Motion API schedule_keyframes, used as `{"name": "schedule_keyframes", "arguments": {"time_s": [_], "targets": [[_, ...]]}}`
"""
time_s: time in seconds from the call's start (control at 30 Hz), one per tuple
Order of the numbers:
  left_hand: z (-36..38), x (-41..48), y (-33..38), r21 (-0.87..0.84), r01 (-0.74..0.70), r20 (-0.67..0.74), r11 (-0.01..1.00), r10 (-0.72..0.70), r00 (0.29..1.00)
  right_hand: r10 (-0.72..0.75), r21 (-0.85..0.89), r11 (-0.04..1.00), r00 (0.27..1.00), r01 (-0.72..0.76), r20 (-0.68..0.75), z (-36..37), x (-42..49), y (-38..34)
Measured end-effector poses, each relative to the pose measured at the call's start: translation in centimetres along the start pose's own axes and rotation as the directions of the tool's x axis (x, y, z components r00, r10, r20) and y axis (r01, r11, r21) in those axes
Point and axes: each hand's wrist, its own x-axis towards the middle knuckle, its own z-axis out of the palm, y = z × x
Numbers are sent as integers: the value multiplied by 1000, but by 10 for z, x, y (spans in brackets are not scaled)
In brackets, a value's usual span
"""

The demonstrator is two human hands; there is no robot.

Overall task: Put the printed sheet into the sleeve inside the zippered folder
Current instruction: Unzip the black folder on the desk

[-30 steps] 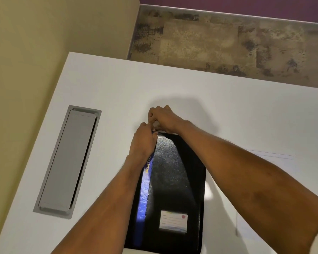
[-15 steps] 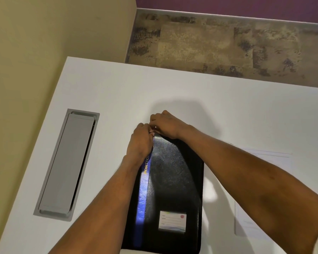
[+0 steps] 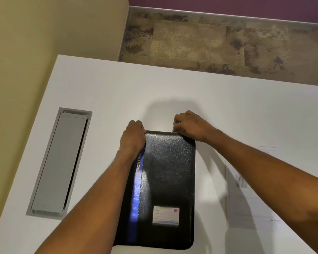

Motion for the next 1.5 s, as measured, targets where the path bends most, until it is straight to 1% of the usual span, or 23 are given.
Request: {"name": "schedule_keyframes", "arguments": {"time_s": [0.07, 0.2, 0.3, 0.43, 0.57, 0.7, 0.77, 0.8, 0.83, 0.9, 0.97, 1.03, 1.17, 1.3, 1.5], "targets": [[-1, 1, 2, 28, 15, 4, 1000, -15, 1000, 67, -16, 998, 997, -67, -29, 6, -18, 2], [0, 0, 4, 77, 31, 11, 997, -32, 999, 228, 50, 974, 966, -223, -126, 21, -53, 4], [0, -2, 7, 129, 40, 19, 991, -43, 999, 342, 86, 939, 930, -333, -131, 31, -73, 2], [-1, -3, 12, 225, 48, 15, 973, -52, 999, 436, 122, 899, 888, -421, -147, 45, -96, -12], [1, -3, 14, 254, 65, 20, 965, -73, 997, 512, 161, 857, 844, -490, -160, 53, -109, -32], [3, -5, 17, 301, 68, 6, 951, -73, 997, 556, 207, 826, 817, -524, -152, 62, -122, -54], [5, -6, 22, 316, 33, -9, 948, -32, 999, 580, 232, 808, 802, -542, -144, 68, -127, -64], [7, -7, 26, 310, -7, -4, 951, 9, 1000, 595, 245, 795, 793, -555, -135, 70, -129, -69], [9, -7, 32, 291, -61, 18, 955, 58, 998, 610, 259, 782, 783, -567, -127, 72, -131, -72], [16, -9, 48, 222, -181, 120, 958, 158, 980, 637, 300, 754, 761, -584, -119, 74, -134, -76], [23, -11, 63, 161, -250, 217, 955, 213, 953, 654, 334, 736, 747, -589, -124, 73, -135, -78], [32, -12, 73, 151, -265, 239, 952, 225, 945, 655, 339, 735, 745, -587, -129, 71, -135, -78], [42, -9, 81, 155, -284, 214, 946, 248, 945, 658, 318, 734, 744, -599, -118, 67, -133, -74], [42, -1, 84, 169, -259, 231, 951, 218, 948, 657, 307, 737, 745, -602, -116, 65, -135, -70], [40, 5, 83, 141, -217, 227, 966, 182, 957, 633, 252, 766, 760, -591, -144, 75, -150, -76]]}}
